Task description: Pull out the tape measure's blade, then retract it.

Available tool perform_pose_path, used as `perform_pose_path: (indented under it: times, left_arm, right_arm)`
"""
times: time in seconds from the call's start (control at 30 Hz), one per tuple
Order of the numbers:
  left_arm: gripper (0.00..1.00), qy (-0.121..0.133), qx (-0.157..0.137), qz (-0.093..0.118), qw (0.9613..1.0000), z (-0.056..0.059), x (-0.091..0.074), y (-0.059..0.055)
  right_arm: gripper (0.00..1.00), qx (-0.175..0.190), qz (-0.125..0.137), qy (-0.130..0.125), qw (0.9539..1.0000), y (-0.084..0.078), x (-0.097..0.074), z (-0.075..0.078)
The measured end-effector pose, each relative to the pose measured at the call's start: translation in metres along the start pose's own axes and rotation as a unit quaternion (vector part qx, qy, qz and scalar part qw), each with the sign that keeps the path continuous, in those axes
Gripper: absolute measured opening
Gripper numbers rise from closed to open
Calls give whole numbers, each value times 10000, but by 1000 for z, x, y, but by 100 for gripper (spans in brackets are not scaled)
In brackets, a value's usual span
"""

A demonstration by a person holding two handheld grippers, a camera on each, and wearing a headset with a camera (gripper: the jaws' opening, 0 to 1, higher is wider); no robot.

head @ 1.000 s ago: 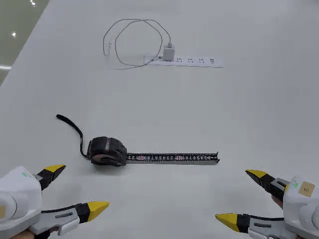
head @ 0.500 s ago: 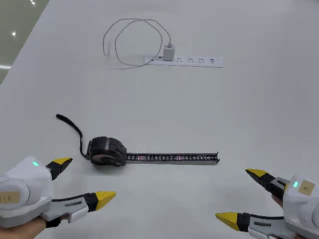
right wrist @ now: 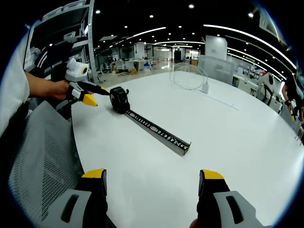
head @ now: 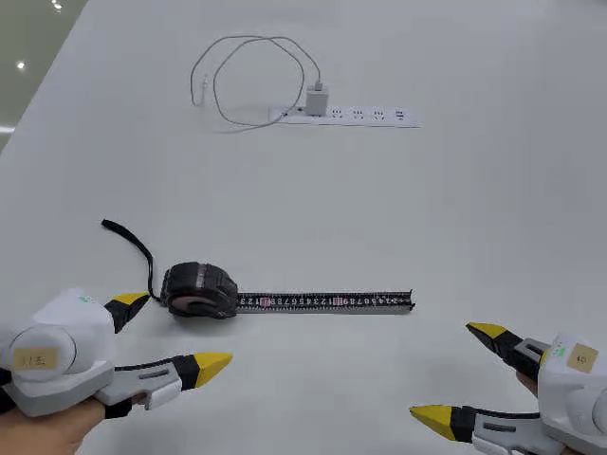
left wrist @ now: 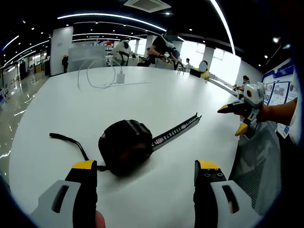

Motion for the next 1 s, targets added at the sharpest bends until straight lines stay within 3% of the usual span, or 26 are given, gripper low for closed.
perform_pose_path:
  times: [0.53, 0.77, 1.0]
  left_arm:
    - [81, -33, 7, 25, 10000, 0, 10, 4]
    - [81, 5, 12, 41, 10000, 0, 12, 6]
    - [81, 75, -9, 46, 10000, 0, 14, 7]
  right_arm:
    - [75, 31, 6, -9, 10000, 0, 0, 0]
    - [64, 20, 127, -60, 9999, 4, -1, 1]
    - [64, 63, 186, -81, 9998, 5, 0, 3]
Point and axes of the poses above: the centre of the closed fingertips' face, and the gripper's own axes: x roughly forward along the fingers, z roughly to its right, y roughly out of its top, the point moved 6 cm from there along -x, roughly backward along the fingers, and after that the axes turned 4 degrees about -y, right-handed, at the moved point
